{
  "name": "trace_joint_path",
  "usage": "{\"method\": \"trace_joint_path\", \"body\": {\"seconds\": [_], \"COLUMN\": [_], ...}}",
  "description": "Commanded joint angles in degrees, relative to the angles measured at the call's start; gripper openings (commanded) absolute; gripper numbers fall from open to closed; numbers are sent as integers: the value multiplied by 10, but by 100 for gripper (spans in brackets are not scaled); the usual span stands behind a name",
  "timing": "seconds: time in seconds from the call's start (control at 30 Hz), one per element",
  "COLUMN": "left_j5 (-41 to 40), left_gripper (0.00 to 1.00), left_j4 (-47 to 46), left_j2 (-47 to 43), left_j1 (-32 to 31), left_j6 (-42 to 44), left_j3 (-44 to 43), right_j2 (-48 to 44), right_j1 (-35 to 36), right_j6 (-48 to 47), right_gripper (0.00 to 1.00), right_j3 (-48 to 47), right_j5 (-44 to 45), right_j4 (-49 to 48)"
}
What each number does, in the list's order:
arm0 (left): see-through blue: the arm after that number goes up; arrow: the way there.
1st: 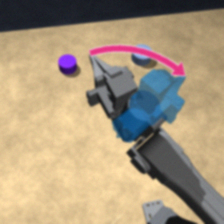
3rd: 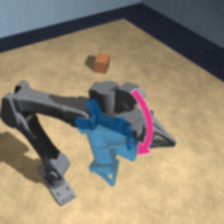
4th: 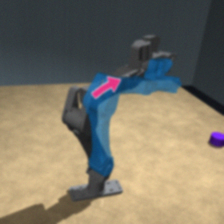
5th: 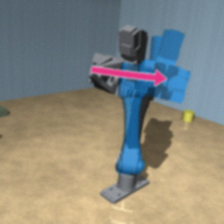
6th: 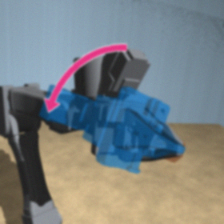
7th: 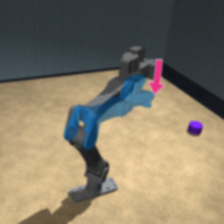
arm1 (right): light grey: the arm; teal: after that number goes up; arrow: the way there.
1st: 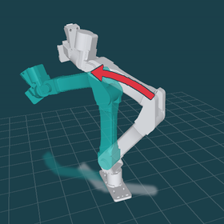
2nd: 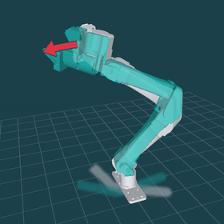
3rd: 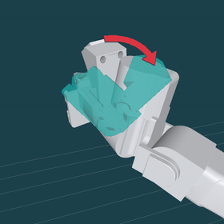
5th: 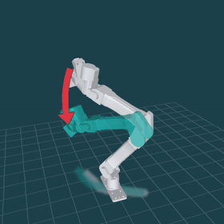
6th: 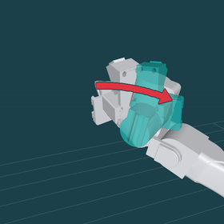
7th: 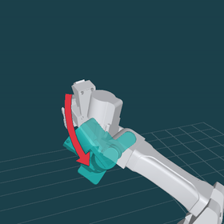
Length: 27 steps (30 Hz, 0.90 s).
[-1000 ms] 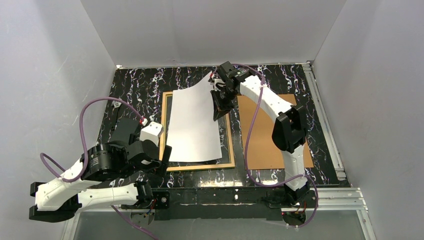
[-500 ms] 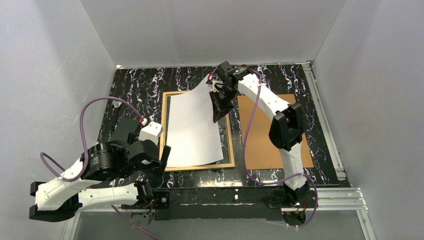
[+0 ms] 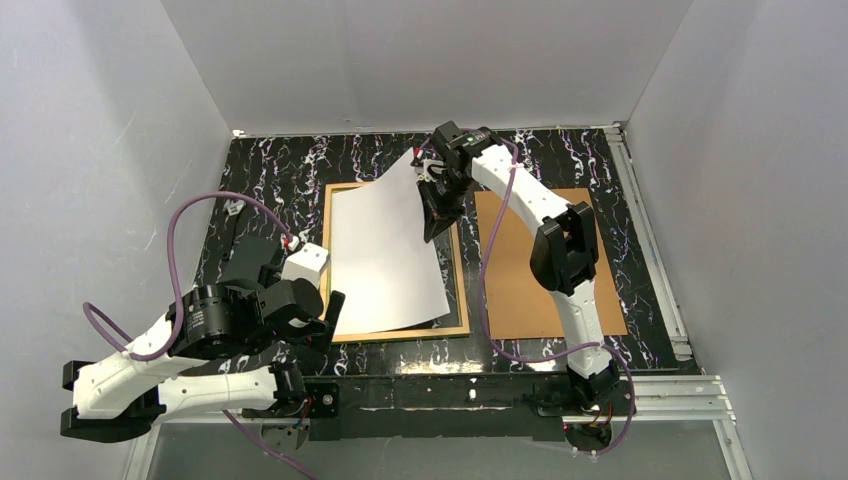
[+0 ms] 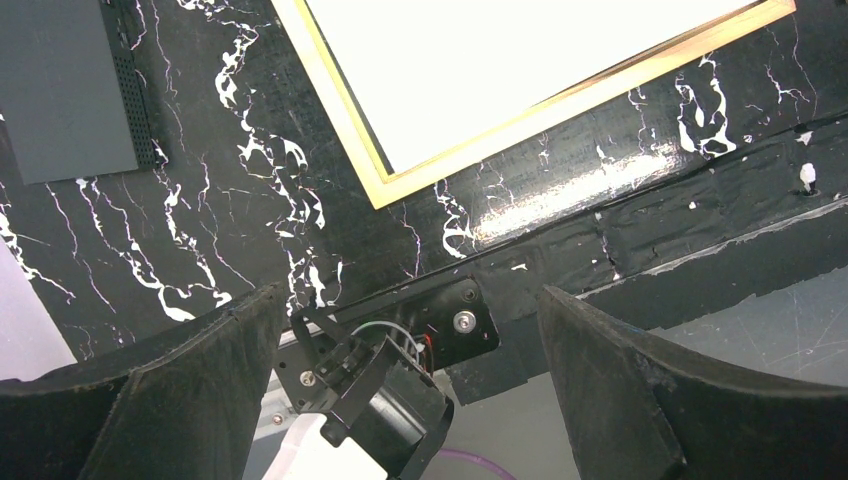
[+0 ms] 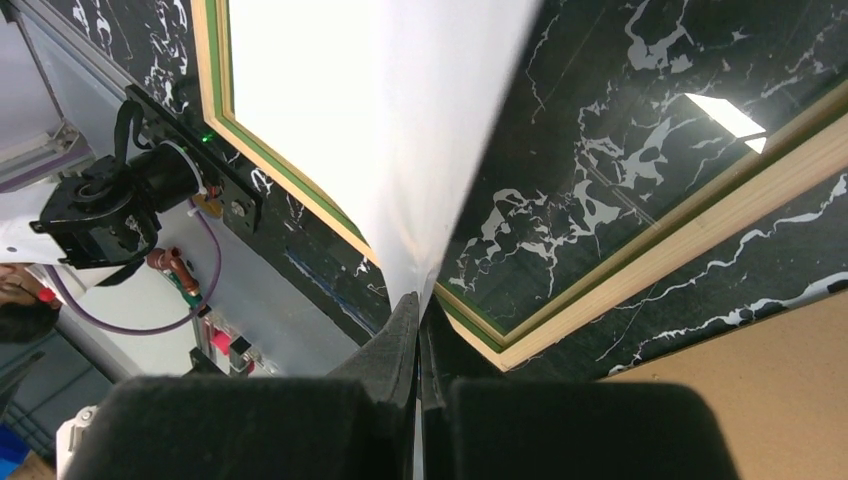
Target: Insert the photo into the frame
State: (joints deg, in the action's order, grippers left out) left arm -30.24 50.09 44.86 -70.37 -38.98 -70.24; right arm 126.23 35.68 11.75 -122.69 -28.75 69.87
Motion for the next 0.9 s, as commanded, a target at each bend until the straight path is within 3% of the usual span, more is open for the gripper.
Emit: {"method": "trace_joint_path", "body": {"seconds": [0.0,0.23,0.5,0.8,0.87], "left_j5": [-16,-16,-13,-11,-10], "left_gripper": [98,98,98,98,98], "left_j4": [54,58,57,57,57], "left_j2": [8,10,8,5,4], "left_j1": [-3,-3,-3,-3,-3], "left_j6": [1,-2,-5,-10,-11], "left_j3": [-11,-12,-8,-2,1], "right_j2": [21,20,-35,-22,-27], "right_j1": [-3,-3,-6,-7,-6], "right_j6": [-10,7,40,34,37], "right_gripper": [1,1,1,1,10], "right_j3": [-50,-35,78,63,65], "right_j5": [-21,-33,-33,-5,12], "right_j4": [19,-1,-78,-59,-58]}}
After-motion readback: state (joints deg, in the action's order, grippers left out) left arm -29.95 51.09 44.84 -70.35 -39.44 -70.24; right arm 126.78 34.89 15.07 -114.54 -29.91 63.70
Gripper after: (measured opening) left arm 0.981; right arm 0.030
